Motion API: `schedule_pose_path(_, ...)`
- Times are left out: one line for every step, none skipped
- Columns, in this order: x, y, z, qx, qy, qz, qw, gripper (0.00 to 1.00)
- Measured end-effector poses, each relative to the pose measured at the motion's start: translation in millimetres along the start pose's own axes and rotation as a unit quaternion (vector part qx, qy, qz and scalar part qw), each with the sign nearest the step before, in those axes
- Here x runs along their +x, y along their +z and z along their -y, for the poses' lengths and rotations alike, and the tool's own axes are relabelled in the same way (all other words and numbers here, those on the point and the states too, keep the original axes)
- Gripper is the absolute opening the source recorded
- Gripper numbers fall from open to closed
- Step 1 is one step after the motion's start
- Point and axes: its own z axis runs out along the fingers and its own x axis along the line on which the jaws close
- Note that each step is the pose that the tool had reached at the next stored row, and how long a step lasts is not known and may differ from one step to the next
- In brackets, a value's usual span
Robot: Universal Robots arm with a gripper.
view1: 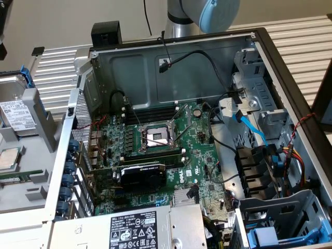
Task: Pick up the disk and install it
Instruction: 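Reach for the disk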
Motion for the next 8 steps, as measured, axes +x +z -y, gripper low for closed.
schedule_pose_path(2.3,0.1,-2.4,0.0001,0.000,-0.0006,1.0000,0.11)
schedule_pose_path(4.7,0.3,-5.3,0.0001,0.000,-0.0008,1.0000,0.11)
schedule_pose_path(7.2,0.3,-8.2,0.0001,0.000,-0.0009,1.0000,0.11)
schedule_pose_path(9.7,0.5,-11.1,0.0001,0.000,-0.0009,1.0000,0.11)
schedule_pose_path(12.3,0.6,-14.0,0.0001,0.000,-0.0009,1.0000,0.11)
schedule_pose_path(14.9,0.8,-16.8,0.0001,0.000,-0.0009,1.0000,0.11)
schedule_pose_path(17.5,0.9,-19.6,0.0001,0.000,-0.0009,1.0000,0.11)
schedule_pose_path(20.1,1.0,-22.4,0.0001,0.000,-0.0009,1.0000,0.11)
